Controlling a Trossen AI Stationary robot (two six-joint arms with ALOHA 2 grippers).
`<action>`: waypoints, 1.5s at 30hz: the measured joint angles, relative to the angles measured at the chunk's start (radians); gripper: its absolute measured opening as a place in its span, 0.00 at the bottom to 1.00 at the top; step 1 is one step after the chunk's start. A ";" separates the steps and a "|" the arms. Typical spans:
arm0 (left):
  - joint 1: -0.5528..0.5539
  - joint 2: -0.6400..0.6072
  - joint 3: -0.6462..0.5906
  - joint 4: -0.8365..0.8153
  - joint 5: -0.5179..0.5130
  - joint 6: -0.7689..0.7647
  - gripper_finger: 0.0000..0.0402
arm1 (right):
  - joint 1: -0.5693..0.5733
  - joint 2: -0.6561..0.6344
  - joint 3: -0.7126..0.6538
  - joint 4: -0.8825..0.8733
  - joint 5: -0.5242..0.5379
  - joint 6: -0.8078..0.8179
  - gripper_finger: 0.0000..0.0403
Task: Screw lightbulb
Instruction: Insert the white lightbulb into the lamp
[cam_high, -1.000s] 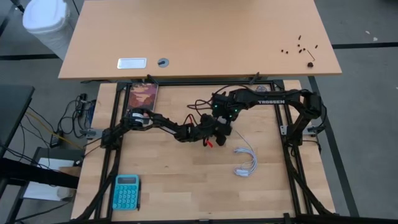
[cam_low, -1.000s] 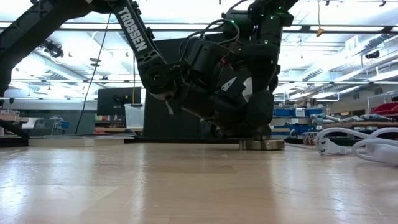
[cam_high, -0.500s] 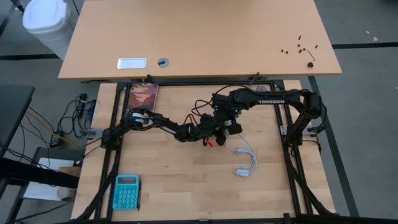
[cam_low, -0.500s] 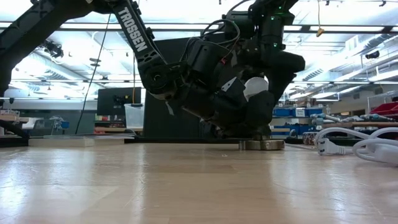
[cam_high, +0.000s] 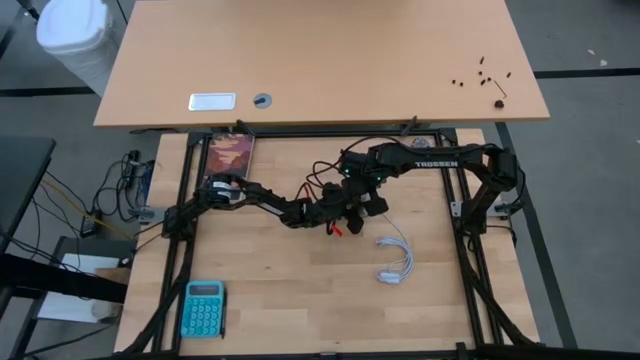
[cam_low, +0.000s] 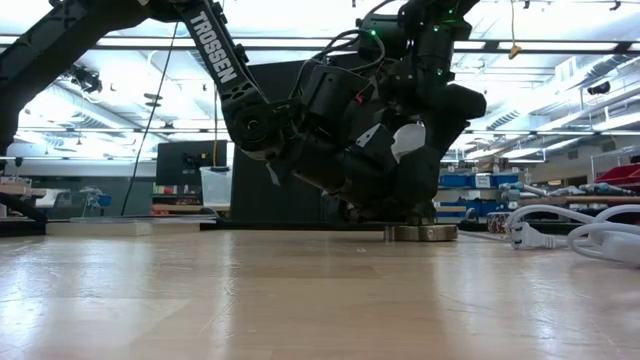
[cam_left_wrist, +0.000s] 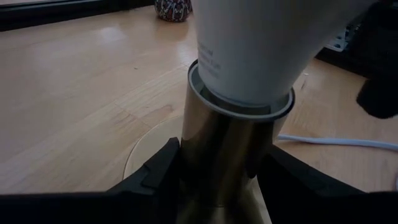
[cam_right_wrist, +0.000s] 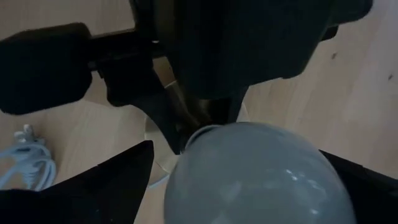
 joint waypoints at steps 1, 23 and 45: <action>0.000 0.000 0.000 0.000 0.000 0.000 0.44 | 0.000 0.000 0.000 -0.001 -0.004 -0.021 0.94; -0.001 0.000 0.000 -0.001 0.002 0.003 0.44 | -0.006 0.029 0.000 -0.004 0.001 -0.231 0.92; -0.001 0.000 0.000 -0.002 0.002 0.005 0.44 | -0.006 0.031 -0.001 -0.005 0.014 -0.064 0.66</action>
